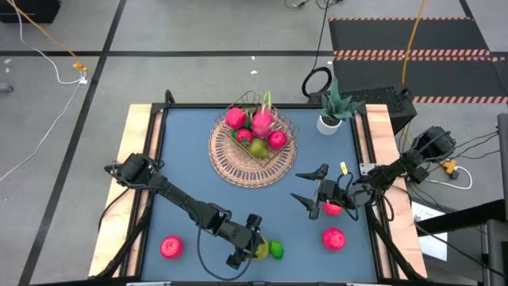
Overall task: Build produce basket
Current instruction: Put the green pear into the gold wire basket
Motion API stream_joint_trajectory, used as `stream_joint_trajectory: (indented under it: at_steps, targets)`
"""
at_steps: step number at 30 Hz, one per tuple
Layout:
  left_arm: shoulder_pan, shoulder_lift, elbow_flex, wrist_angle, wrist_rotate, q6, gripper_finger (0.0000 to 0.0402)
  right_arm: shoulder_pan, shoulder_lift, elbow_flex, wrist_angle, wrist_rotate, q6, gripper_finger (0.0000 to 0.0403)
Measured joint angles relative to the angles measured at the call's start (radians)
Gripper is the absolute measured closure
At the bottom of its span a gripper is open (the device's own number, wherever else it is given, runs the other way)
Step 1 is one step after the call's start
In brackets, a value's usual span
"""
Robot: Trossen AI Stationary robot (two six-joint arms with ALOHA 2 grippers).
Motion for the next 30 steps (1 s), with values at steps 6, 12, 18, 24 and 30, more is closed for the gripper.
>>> stream_joint_trajectory:
  at_steps: [6,12,18,24,30]
  targets:
    - [0.001,-0.001,0.001,0.0,-0.001,0.027,0.0228,0.0,0.0,0.0,0.001,0.0,0.0,0.009]
    - [0.015,-0.025,-0.002,-0.03,-0.006,0.033,0.0228,0.0,0.0,0.0,0.001,0.0,0.0,0.009]
    - [0.034,-0.165,-0.001,-0.133,-0.214,0.033,0.0223,0.0,0.0,0.0,0.0,0.0,0.0,0.009]
    - [0.109,-0.334,-0.002,-0.185,-0.781,0.076,0.0219,0.0,0.0,0.0,0.001,-0.001,0.0,0.009]
    - [0.353,-0.376,0.0,-0.022,-0.707,0.134,0.0217,0.0,0.0,0.0,0.001,-0.001,0.001,0.009]
